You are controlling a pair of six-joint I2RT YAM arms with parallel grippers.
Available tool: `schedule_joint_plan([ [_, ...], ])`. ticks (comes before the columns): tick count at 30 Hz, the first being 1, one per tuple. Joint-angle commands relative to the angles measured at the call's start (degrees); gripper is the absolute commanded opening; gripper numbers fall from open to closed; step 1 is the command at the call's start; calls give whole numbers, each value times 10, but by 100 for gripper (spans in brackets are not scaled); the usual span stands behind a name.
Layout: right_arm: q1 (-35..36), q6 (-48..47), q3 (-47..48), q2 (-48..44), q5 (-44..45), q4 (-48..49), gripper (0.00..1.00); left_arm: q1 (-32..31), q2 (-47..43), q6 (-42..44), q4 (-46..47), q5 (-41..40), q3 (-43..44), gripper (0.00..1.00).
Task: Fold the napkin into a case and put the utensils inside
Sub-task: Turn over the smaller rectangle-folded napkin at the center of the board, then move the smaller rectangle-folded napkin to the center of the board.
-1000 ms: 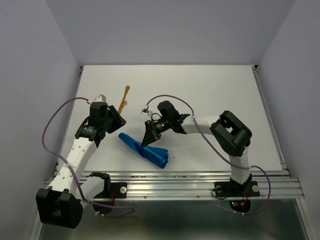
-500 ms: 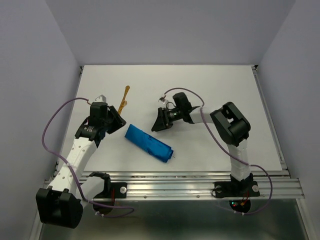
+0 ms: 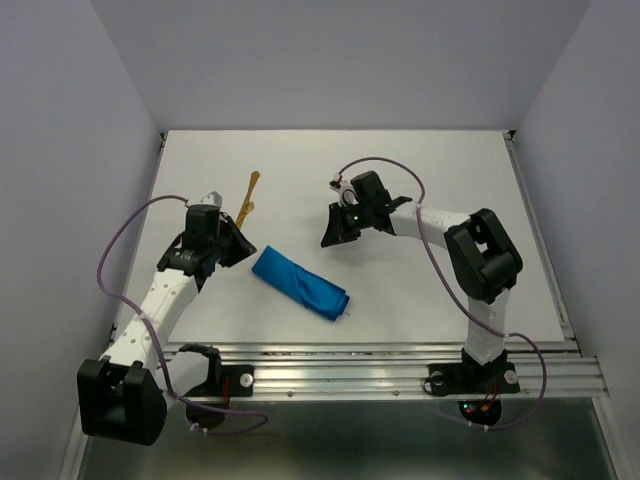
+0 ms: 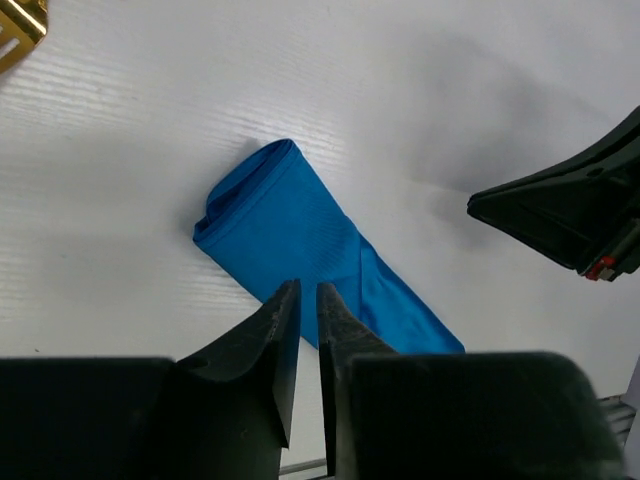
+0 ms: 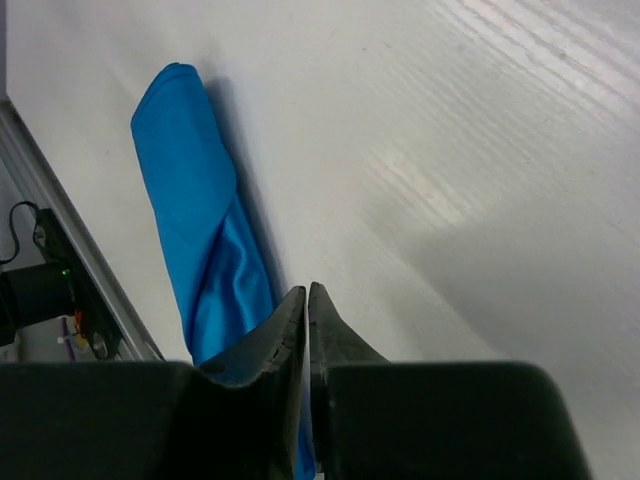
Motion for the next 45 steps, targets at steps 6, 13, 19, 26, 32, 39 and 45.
schedule_joint_plan([
  [6, 105, 23, -71, -135, 225, -73, 1, -17, 51, 4, 72, 54, -27, 12],
  [13, 135, 129, -148, -186, 257, -96, 1, -26, 147, -11, 139, 38, -43, 8],
  [19, 141, 173, -194, -200, 297, -98, 1, -26, 225, -23, 180, 41, -32, 7],
  [26, 141, 153, -171, -168, 364, -128, 1, -27, 294, -11, 185, 40, -11, 7],
  [32, 192, 141, -127, -213, 425, -153, 1, -28, 263, 0, 156, 41, 9, 6],
  [39, 257, 164, -99, -230, 474, -176, 1, -28, 186, 15, 94, 13, 28, 9],
  [45, 273, 187, -117, -194, 462, -166, 1, -28, 199, 6, 89, 9, 3, 9],
])
